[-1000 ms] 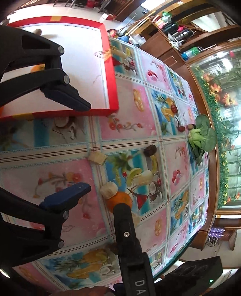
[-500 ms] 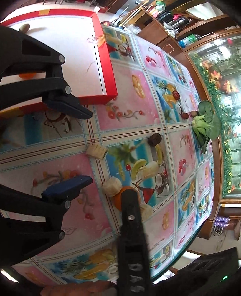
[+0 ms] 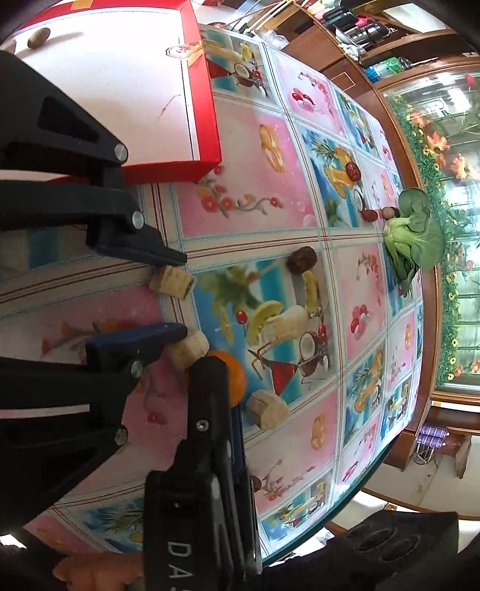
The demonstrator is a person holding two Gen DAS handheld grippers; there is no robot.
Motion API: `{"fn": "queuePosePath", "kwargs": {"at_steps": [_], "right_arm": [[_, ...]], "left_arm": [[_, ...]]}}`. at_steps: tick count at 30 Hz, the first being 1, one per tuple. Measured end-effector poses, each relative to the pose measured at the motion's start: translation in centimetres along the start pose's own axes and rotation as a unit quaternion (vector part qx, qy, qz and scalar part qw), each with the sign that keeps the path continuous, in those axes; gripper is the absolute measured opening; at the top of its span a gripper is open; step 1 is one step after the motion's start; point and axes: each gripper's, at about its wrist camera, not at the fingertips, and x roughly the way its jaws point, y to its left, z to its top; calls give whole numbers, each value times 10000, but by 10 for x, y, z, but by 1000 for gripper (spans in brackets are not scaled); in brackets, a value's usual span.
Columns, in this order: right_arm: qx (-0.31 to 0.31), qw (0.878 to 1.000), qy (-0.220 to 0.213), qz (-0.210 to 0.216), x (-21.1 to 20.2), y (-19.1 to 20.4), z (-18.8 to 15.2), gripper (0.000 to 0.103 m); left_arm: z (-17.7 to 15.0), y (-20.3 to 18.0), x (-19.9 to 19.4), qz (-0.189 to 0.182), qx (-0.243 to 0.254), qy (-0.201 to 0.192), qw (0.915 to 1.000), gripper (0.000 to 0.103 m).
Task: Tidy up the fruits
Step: 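Grasp a mandarin with the right tool while the left tool grasps a beige cube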
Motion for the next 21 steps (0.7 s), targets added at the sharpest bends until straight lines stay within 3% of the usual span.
{"fn": "queuePosePath", "kwargs": {"at_steps": [5,13,21], "right_arm": [[-33,9999,-40,-99,-2,1,-1,32],[-60,9998,-196,-77,-7,3,-1,32],[-188,9974,-660,-217,-16,13,-2,32]], "left_arm": [[-1,-4,-1,-29,7,-45,10000,17],[-7,2,-8,81,-279,-203,9994,17],[-30,3,-62,154,-611,-857,9943,17]]}}
